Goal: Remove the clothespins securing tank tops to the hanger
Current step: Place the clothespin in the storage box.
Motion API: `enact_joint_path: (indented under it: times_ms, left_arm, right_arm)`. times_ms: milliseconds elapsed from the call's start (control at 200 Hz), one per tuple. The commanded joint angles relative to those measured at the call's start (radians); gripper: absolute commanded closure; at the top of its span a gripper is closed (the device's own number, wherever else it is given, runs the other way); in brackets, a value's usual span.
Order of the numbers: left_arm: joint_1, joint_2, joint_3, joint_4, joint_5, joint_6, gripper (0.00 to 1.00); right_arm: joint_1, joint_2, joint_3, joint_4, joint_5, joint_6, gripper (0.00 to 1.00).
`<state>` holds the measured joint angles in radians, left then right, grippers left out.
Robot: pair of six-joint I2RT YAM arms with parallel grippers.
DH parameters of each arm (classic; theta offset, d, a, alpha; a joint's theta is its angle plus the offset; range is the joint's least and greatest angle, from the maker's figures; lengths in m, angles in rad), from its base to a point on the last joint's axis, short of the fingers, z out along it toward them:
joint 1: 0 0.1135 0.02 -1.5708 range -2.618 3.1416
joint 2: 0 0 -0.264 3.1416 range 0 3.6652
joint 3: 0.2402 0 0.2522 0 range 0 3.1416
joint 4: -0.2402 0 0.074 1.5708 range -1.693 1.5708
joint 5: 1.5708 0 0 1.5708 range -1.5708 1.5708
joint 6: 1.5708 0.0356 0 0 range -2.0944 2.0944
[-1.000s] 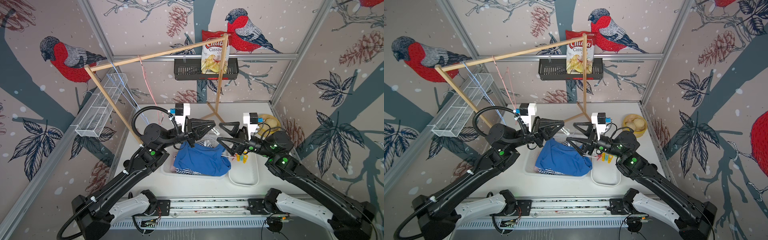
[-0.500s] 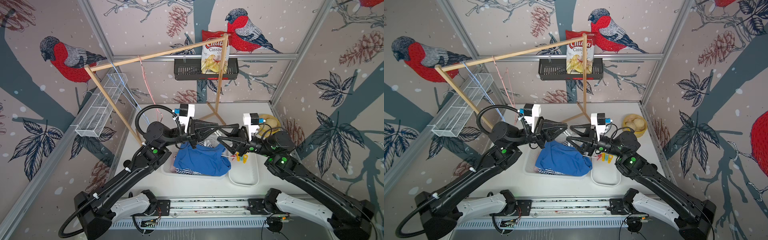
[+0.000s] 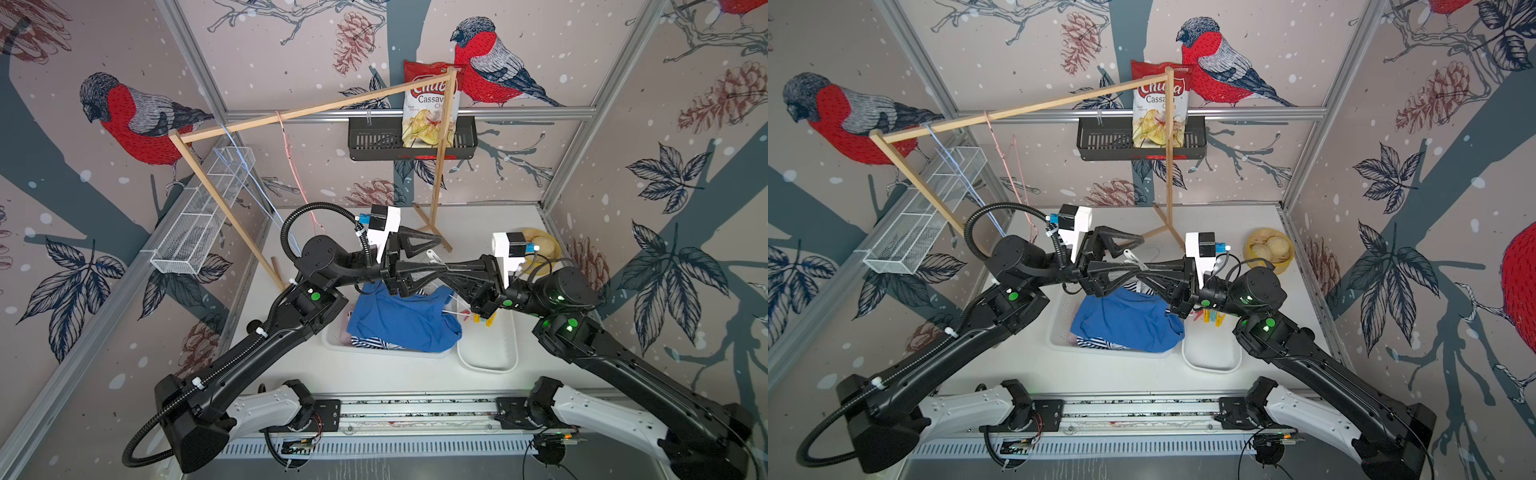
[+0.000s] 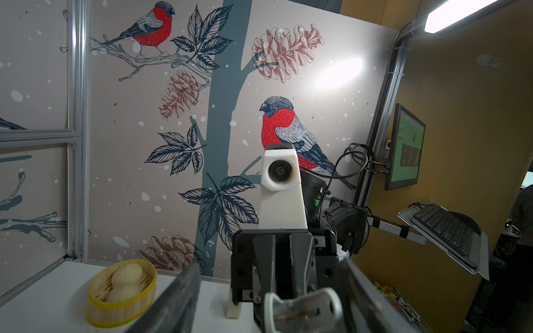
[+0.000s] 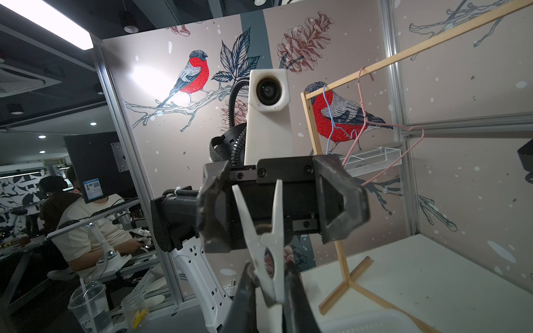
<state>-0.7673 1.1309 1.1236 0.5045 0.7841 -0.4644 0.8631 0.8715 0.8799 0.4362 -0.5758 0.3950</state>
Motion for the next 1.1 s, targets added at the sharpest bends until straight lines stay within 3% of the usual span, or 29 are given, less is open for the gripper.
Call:
enact_joint_path:
  times_ms: [0, 155, 295, 430, 585, 640, 745, 921, 1006, 1096]
  left_arm:
    - [-0.003, -0.02, 0.013, -0.019, -0.048, 0.027, 0.0]
    - [-0.003, -0.103, -0.008, -0.049, -0.187, 0.09, 0.0]
    - [-0.002, -0.174, -0.038, -0.09, -0.29, 0.142, 0.0]
    - [-0.003, -0.18, -0.036, -0.188, -0.275, 0.177, 0.0]
    - [-0.002, -0.147, -0.031, -0.36, -0.275, 0.221, 0.0]
    - [-0.003, -0.112, -0.017, -0.437, -0.263, 0.245, 0.0]
    - [-0.003, -0.013, 0.033, -0.595, -0.288, 0.272, 0.0]
    - [0.003, 0.114, 0.079, -0.778, -0.494, 0.289, 0.0]
    - [0.04, 0.176, 0.078, -0.824, -0.494, 0.243, 0.0]
    - [0.092, 0.235, 0.071, -0.833, -0.42, 0.201, 0.0]
  right_arm:
    - [0.002, -0.013, -0.009, 0.001, 0.034, -0.009, 1.0]
    - [0.002, -0.055, -0.027, -0.161, 0.196, -0.022, 1.0]
    - [0.0, -0.14, -0.081, -0.35, 0.529, 0.026, 1.0]
    - [-0.006, -0.256, -0.164, -0.504, 0.882, 0.17, 0.99]
    - [-0.043, -0.344, -0.228, -0.757, 1.12, 0.431, 1.0]
    - [-0.075, -0.339, -0.236, -0.84, 1.123, 0.49, 1.0]
    - [-0.158, -0.285, -0.263, -0.899, 1.017, 0.506, 1.0]
    - [-0.259, -0.179, -0.368, -0.814, 0.813, 0.492, 0.98]
    - [-0.299, -0.136, -0.419, -0.761, 0.735, 0.485, 0.96]
    - [-0.348, -0.097, -0.468, -0.702, 0.641, 0.468, 0.92]
